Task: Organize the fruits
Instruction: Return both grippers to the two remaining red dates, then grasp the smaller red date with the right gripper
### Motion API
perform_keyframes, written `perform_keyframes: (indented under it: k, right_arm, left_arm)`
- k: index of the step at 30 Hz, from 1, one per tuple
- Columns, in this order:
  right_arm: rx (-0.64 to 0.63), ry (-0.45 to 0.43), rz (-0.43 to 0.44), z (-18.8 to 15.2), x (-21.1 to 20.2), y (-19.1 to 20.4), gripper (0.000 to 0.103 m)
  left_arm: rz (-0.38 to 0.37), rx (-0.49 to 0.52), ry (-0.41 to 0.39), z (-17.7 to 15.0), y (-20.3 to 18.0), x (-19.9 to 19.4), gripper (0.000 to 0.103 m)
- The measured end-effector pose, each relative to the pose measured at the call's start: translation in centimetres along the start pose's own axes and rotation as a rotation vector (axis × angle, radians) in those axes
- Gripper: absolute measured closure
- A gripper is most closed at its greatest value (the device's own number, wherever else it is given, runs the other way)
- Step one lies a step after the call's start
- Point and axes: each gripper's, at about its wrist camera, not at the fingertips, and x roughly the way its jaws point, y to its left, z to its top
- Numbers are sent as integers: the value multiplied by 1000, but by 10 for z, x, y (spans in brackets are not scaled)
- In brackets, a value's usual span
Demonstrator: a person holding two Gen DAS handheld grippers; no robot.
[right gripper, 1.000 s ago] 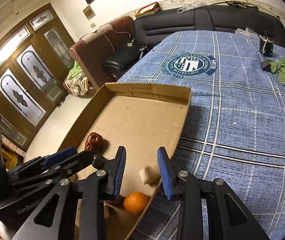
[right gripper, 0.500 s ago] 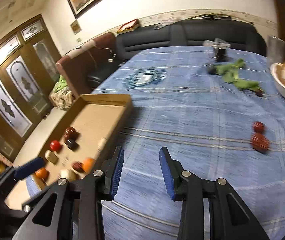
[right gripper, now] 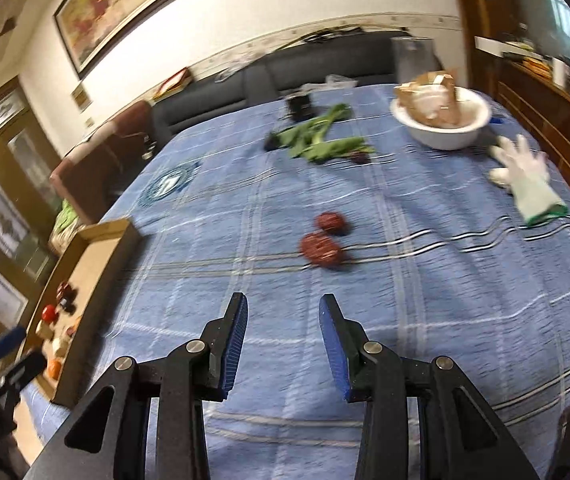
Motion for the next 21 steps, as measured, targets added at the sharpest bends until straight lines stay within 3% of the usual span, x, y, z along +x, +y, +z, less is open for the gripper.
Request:
perform_keyframes:
  k: [6, 14, 19, 21]
  right_arm:
    - [49, -5, -43, 24, 18, -20, 62]
    - [30, 80, -108, 58, 90, -14, 62]
    - [27, 156, -146, 65, 129, -16, 62]
    - [22, 147, -141, 65, 132, -18, 63]
  left_arm:
    - [-41, 43, 34, -6, -18, 16, 34]
    - [-69, 39, 61, -5, -20, 28, 34]
    - [-78, 29, 89, -3, -17, 38, 34]
    - [-83, 31, 98, -2, -18, 42, 34]
